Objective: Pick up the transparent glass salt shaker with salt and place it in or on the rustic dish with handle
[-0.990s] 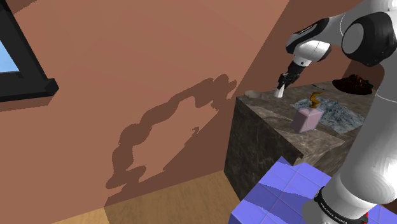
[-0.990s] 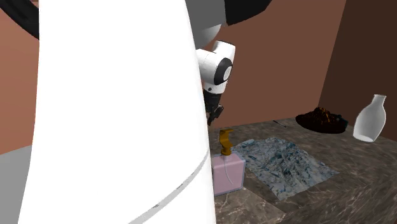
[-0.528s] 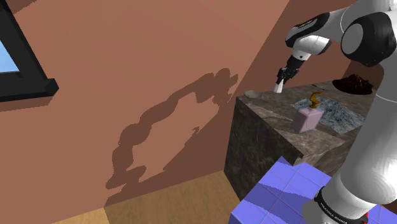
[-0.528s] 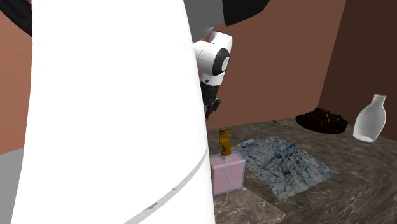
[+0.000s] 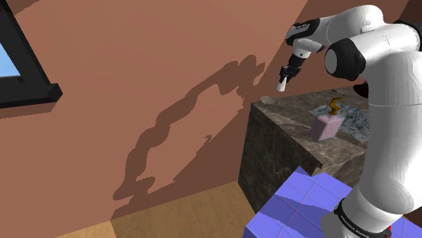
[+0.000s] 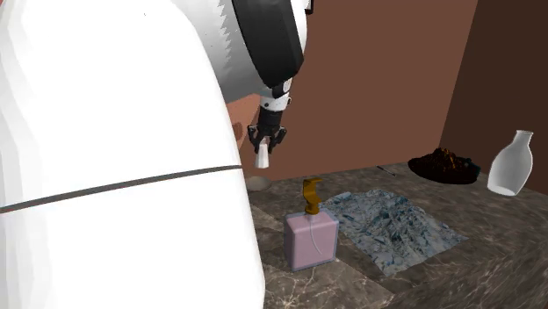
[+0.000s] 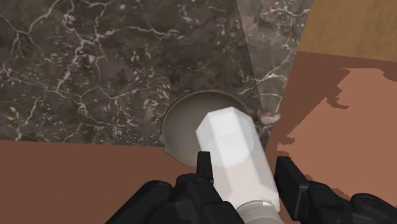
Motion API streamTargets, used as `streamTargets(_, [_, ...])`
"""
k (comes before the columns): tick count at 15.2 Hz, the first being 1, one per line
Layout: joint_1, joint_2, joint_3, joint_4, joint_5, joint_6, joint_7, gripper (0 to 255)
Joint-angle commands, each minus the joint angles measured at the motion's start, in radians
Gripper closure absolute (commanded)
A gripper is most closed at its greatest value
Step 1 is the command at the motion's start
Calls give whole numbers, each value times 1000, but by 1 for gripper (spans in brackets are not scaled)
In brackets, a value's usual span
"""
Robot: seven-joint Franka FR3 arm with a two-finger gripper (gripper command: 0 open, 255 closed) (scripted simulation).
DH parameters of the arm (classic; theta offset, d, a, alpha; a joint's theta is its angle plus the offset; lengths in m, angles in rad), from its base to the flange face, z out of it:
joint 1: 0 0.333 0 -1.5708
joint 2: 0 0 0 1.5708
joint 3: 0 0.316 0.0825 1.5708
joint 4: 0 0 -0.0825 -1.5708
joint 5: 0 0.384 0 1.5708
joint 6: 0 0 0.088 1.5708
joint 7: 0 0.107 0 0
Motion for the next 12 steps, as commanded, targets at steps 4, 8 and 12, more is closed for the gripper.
streamTargets(4, [-92, 219, 60, 362, 63, -128, 99, 255])
streamTargets(8, [-80, 220, 63, 309, 69, -79, 81, 255])
streamTargets(12, [-71, 226, 68, 264, 78, -33, 64, 255])
